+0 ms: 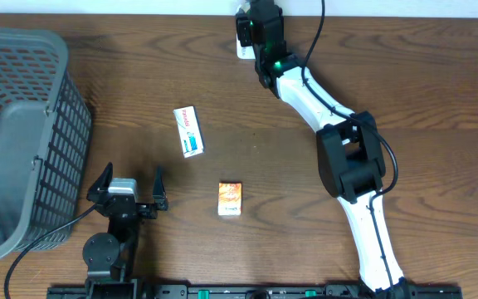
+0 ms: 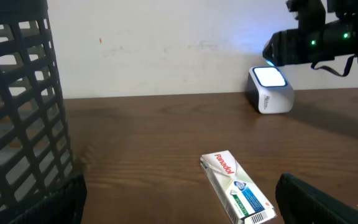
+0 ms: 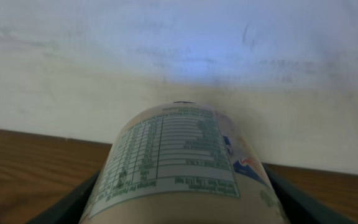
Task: Scan the item barcode
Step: 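Hold the green-lidded jar label facing the scanner window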
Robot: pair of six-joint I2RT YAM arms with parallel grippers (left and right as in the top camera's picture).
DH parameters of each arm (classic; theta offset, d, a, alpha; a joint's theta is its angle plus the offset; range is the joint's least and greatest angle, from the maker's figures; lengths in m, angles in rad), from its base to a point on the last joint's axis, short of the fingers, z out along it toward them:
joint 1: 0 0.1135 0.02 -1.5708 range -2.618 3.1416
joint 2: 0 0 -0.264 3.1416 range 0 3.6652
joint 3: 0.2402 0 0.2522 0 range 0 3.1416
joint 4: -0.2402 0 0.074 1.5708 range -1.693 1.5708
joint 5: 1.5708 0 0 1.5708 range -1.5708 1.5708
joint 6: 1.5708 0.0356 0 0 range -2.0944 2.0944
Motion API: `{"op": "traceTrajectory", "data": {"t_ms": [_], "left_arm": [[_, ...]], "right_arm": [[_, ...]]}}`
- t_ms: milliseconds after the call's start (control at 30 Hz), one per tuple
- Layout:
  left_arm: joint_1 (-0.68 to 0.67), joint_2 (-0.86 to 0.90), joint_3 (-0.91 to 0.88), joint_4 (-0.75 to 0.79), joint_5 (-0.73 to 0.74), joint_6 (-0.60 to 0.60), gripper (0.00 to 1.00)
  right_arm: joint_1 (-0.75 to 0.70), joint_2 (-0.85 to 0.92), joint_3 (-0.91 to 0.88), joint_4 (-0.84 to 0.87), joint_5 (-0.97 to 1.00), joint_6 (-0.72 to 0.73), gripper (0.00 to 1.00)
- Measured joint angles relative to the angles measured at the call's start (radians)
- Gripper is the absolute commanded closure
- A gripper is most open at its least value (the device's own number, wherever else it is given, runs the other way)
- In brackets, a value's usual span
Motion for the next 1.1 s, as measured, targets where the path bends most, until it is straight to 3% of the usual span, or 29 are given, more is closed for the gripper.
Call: {"op": "traceTrajectory", "data": {"t_ms": [433, 567, 867, 1100], "left_arm": [[0.000, 0.000, 0.000, 0.000, 0.000, 0.000, 0.04], [0.000, 0.000, 0.000, 0.000, 0.000, 0.000, 0.04], [0.000, 0.000, 0.000, 0.000, 0.000, 0.000, 0.04], [0.000, 0.000, 0.000, 0.000, 0.000, 0.000, 0.04]], "right_arm": [[0.001, 0.007, 0.000, -0.092, 0.016, -0.005, 0.46], [0.005, -0.002, 0.000, -0.190, 0.034, -0.010, 0.46], [0.012, -0.195, -0.008, -0.645, 0.083, -0.015, 0.49], [-0.071, -0.411, 0.000, -1.066, 0.114, 0.126, 0.49]]}}
